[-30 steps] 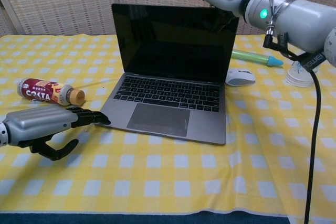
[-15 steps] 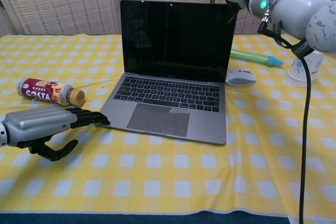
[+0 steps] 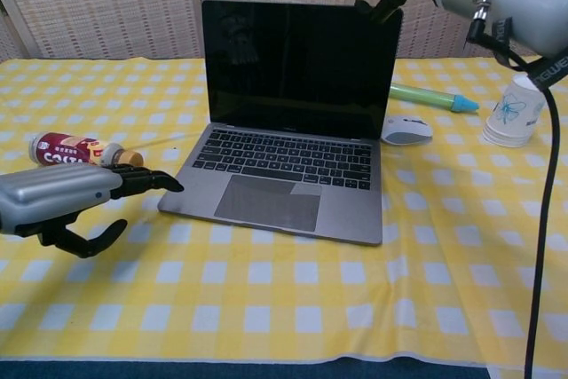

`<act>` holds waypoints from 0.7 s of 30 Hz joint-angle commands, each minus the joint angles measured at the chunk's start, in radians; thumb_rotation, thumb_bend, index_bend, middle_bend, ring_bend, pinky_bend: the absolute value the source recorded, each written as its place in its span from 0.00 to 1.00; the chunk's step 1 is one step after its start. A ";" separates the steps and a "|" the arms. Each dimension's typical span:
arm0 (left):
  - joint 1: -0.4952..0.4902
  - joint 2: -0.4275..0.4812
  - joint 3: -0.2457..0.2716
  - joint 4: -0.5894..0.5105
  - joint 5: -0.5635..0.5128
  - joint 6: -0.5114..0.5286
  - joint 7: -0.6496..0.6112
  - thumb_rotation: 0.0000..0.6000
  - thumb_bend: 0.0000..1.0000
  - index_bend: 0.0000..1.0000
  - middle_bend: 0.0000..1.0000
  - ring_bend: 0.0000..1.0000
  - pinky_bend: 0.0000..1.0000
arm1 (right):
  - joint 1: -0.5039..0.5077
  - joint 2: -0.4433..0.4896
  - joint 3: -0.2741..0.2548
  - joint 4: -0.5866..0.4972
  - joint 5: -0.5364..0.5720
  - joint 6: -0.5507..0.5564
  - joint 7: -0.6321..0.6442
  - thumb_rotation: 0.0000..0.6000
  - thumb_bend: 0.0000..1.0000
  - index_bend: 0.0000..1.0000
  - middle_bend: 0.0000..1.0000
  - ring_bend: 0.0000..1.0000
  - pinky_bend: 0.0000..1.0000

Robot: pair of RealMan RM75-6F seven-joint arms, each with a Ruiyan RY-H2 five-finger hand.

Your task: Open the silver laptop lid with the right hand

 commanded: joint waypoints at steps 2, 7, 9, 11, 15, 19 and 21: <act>0.030 0.042 -0.007 -0.043 0.002 0.058 -0.005 1.00 0.76 0.02 0.08 0.01 0.00 | -0.105 0.137 -0.050 -0.202 -0.124 0.100 0.093 1.00 0.61 0.00 0.00 0.00 0.00; 0.083 0.102 -0.030 -0.076 -0.027 0.152 -0.007 1.00 0.76 0.02 0.08 0.01 0.00 | -0.225 0.282 -0.130 -0.352 -0.226 0.192 0.130 1.00 0.61 0.00 0.00 0.00 0.00; 0.108 0.131 -0.040 -0.087 -0.046 0.189 -0.011 1.00 0.76 0.02 0.08 0.02 0.00 | -0.277 0.336 -0.164 -0.391 -0.264 0.228 0.150 1.00 0.61 0.00 0.00 0.00 0.00; 0.131 0.157 -0.048 -0.101 -0.066 0.216 -0.026 1.00 0.76 0.02 0.08 0.02 0.00 | -0.323 0.376 -0.194 -0.412 -0.301 0.267 0.172 1.00 0.61 0.00 0.00 0.00 0.00; 0.183 0.207 -0.061 -0.120 -0.099 0.281 -0.060 1.00 0.70 0.02 0.08 0.02 0.00 | -0.424 0.437 -0.264 -0.421 -0.388 0.353 0.244 1.00 0.61 0.00 0.00 0.06 0.01; 0.254 0.228 -0.077 -0.129 -0.129 0.379 -0.066 1.00 0.67 0.03 0.08 0.03 0.00 | -0.531 0.450 -0.328 -0.381 -0.459 0.455 0.329 1.00 0.61 0.00 0.00 0.07 0.02; 0.283 0.232 -0.080 -0.135 -0.135 0.417 -0.068 1.00 0.67 0.03 0.08 0.03 0.00 | -0.573 0.444 -0.350 -0.358 -0.488 0.498 0.355 1.00 0.61 0.00 0.00 0.07 0.02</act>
